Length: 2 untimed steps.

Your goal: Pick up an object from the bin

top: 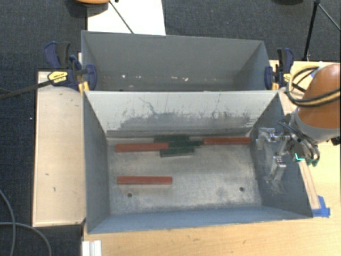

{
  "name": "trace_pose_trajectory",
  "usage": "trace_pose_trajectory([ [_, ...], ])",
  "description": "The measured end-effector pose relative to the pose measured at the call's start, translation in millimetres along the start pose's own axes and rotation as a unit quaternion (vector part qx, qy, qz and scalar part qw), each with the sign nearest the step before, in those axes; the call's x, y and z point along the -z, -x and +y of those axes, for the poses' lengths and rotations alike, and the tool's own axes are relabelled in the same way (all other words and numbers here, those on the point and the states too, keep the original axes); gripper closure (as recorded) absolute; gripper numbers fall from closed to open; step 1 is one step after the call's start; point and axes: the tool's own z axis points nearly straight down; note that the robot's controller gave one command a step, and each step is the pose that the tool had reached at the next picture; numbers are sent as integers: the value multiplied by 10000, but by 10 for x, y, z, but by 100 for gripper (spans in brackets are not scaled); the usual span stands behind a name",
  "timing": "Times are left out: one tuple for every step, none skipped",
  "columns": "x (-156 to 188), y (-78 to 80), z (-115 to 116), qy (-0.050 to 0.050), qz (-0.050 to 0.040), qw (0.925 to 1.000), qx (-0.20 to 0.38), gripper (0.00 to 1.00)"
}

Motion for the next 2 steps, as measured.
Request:
trace_pose_trajectory([
  [37, 20, 3, -10, -36, 10000, 22, 0],
  [-164, 48, 15, -9, -38, 10000, 32, 0],
])
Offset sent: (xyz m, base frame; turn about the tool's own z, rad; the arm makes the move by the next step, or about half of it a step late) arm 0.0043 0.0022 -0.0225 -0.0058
